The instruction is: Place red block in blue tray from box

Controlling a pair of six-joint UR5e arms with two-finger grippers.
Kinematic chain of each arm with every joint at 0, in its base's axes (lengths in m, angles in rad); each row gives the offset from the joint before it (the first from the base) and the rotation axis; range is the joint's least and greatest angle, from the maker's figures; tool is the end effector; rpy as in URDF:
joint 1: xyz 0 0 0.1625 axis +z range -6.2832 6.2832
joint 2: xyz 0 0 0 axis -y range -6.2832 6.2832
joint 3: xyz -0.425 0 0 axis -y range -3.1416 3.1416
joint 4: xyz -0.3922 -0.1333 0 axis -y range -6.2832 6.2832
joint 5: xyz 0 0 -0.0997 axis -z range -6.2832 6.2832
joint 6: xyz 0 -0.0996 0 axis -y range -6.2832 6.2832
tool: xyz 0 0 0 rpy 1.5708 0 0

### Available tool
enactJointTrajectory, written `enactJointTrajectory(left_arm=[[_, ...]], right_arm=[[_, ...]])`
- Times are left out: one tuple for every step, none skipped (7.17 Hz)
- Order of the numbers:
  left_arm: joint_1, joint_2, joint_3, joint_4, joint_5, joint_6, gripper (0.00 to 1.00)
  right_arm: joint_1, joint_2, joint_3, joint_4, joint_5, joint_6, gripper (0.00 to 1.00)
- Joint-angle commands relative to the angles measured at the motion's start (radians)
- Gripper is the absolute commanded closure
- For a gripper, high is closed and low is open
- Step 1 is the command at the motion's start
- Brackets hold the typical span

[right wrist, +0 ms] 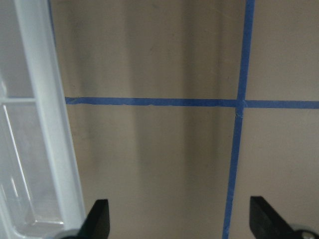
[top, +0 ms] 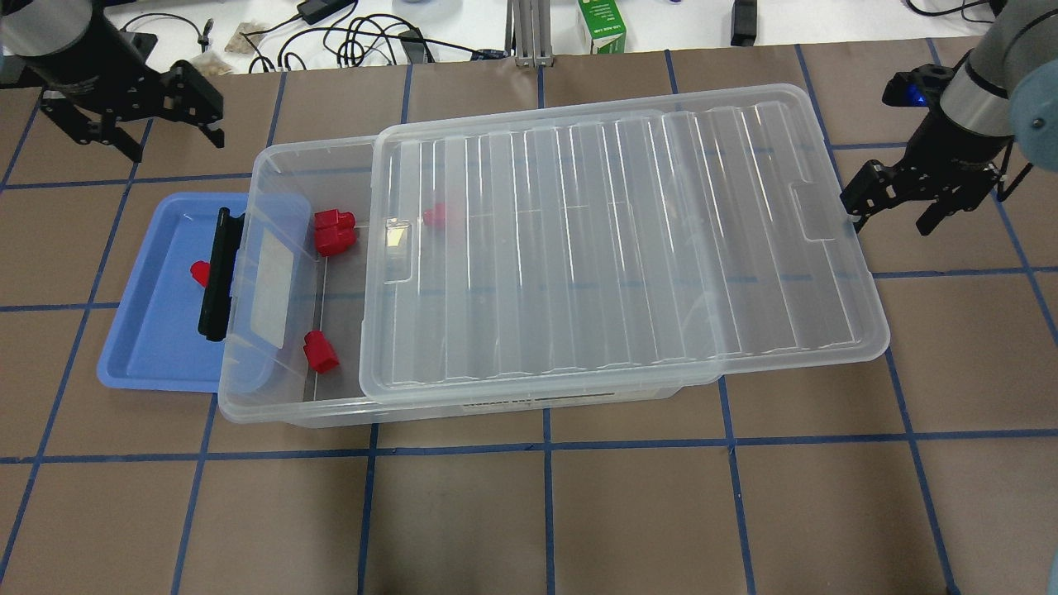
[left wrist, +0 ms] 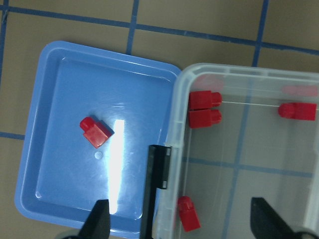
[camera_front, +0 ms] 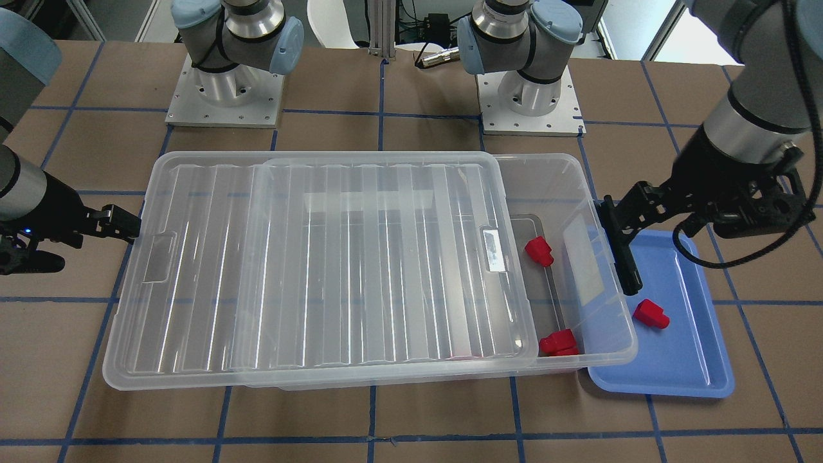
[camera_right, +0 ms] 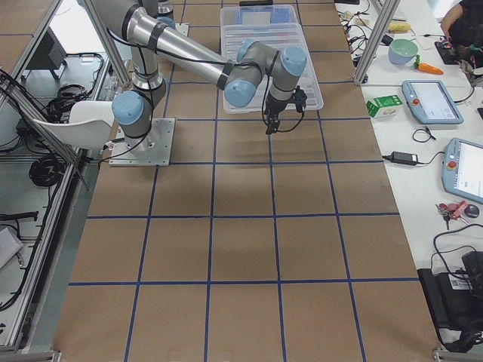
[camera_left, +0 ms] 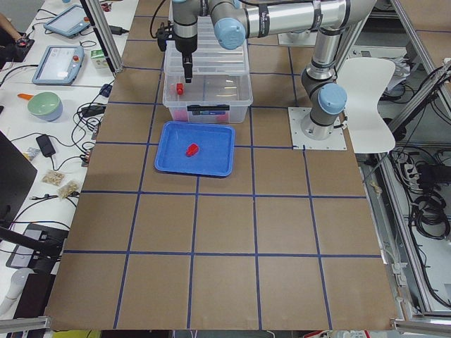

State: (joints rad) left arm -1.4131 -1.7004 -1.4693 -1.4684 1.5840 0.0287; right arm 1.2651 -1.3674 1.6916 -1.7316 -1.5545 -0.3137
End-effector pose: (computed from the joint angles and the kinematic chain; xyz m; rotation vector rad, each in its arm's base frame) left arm -0.0434 -0.5676 0.4810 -0.2018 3.1129 -0.1135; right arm -0.0338 -0.5554 0.3393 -0.0102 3.0676 0.2316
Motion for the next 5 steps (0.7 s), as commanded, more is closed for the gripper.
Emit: enactJointTrajectory(left_arm=[[-0.096,0.033,-0.009,-0.067,0.013,-0.149,0.0],[-0.098,0.041,-0.038,-0.066,0.011,-0.162,0.0],[-0.098,0.068,-0.066,-0.053,0.011,-0.168,0.0],[-0.099,0.102,-0.068,-0.056,0.025,-0.237,0.0],[-0.099,0.09,-0.062,-0.053,0.013,-0.275,0.0]], right_arm=[[0.06,-0.001,0.0,0.0,0.001,0.086,0.0],[0.092,0.001,0.0,0.0,0.001,0.137,0.0],[0.123,0.004,0.0,-0.002,-0.001,0.18,0.0],[0.138,0.005,0.0,-0.002,-0.001,0.197,0.0],[0.149,0.005,0.003,0.0,-0.001,0.209,0.0]])
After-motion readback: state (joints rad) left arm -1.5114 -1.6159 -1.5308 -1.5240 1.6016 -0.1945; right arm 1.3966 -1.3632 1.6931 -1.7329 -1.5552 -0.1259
